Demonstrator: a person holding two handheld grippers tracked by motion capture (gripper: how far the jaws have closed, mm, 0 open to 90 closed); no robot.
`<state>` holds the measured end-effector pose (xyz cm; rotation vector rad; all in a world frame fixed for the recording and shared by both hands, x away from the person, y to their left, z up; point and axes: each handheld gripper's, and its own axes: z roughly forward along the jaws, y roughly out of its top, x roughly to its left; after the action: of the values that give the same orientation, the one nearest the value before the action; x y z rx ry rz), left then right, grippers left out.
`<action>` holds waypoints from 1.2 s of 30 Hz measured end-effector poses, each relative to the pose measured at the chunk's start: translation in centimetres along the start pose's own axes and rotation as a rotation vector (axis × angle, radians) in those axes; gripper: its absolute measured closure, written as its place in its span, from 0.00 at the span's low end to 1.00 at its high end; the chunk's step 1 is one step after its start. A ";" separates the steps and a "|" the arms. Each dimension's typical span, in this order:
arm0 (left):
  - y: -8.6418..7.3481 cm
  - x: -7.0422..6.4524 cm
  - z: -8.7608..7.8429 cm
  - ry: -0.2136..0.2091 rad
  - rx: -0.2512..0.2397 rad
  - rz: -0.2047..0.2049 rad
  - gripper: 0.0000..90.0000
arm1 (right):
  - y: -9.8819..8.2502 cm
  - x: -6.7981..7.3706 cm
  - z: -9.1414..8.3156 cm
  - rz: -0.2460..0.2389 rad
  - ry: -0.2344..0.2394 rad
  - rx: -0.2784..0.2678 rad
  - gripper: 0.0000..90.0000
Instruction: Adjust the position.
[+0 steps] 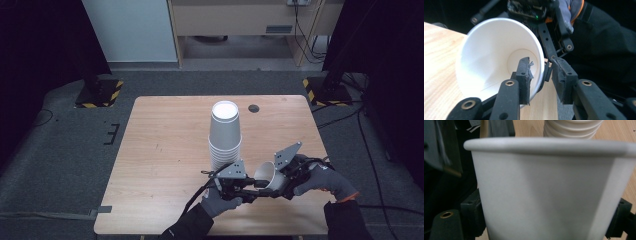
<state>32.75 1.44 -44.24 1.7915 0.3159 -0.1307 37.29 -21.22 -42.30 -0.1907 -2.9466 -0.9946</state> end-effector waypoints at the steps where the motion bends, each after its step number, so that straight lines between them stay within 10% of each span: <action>1: 0.1 0.0 -0.2 0.004 -0.007 0.002 0.72 | 0.0 0.0 -0.1 0.002 0.001 0.000 0.17; 36: -5.2 0.6 -11.1 0.342 -0.024 -0.083 0.48 | -1.6 -0.6 -2.7 0.153 -0.350 -0.289 0.16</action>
<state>30.99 13.33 -46.57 1.7748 0.6337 0.1228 37.68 -24.16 -41.17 -0.6497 -2.9998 -1.4956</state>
